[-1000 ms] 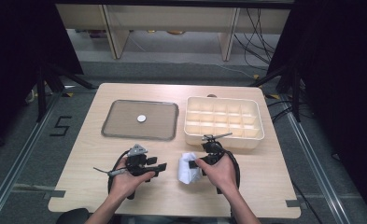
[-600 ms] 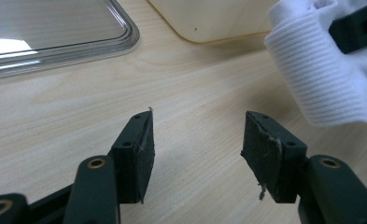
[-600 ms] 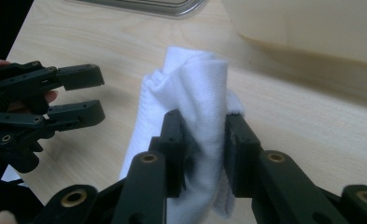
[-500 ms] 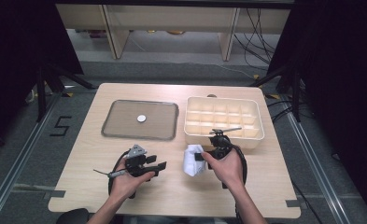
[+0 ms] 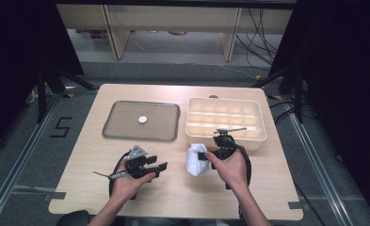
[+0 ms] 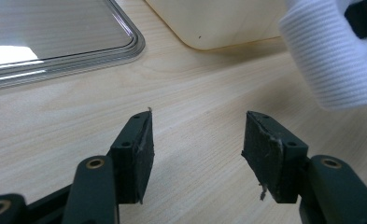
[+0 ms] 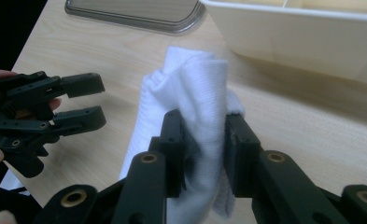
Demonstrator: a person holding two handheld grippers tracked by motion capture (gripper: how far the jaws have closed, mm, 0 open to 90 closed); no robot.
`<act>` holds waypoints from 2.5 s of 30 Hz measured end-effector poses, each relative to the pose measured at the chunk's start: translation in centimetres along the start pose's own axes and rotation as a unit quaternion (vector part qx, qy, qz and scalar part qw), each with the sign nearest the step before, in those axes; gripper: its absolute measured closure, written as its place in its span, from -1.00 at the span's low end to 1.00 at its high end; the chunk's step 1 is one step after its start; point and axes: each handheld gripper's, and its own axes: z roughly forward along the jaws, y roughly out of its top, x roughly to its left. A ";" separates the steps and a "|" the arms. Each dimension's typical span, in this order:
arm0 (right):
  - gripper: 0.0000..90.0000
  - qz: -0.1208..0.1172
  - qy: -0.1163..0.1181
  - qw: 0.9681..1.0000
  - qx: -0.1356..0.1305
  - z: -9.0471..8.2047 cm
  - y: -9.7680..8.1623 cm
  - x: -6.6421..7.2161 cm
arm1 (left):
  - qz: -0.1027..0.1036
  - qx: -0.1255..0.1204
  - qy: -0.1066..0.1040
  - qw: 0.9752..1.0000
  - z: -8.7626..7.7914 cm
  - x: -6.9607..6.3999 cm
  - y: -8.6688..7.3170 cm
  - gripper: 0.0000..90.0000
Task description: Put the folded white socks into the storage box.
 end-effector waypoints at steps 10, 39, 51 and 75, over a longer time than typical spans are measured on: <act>0.61 -0.001 -0.007 1.000 -0.006 -0.6 0.6 0.2 | 0.005 -0.002 0.004 1.000 0.1 -0.2 -0.1 -0.07; 0.61 -0.015 -0.043 0.998 -0.032 -2.0 3.5 1.4 | 0.017 0.001 0.003 1.000 -0.3 -0.5 -0.3 -0.08; 0.61 -0.015 -0.043 0.998 -0.049 -1.9 4.8 1.5 | 0.019 -0.001 -0.001 1.000 -0.3 -0.5 -0.3 -0.08; 0.60 -0.060 -0.070 0.992 -0.081 -1.3 6.5 0.8 | 0.021 0.002 0.000 1.000 -0.3 -0.8 -0.3 -0.08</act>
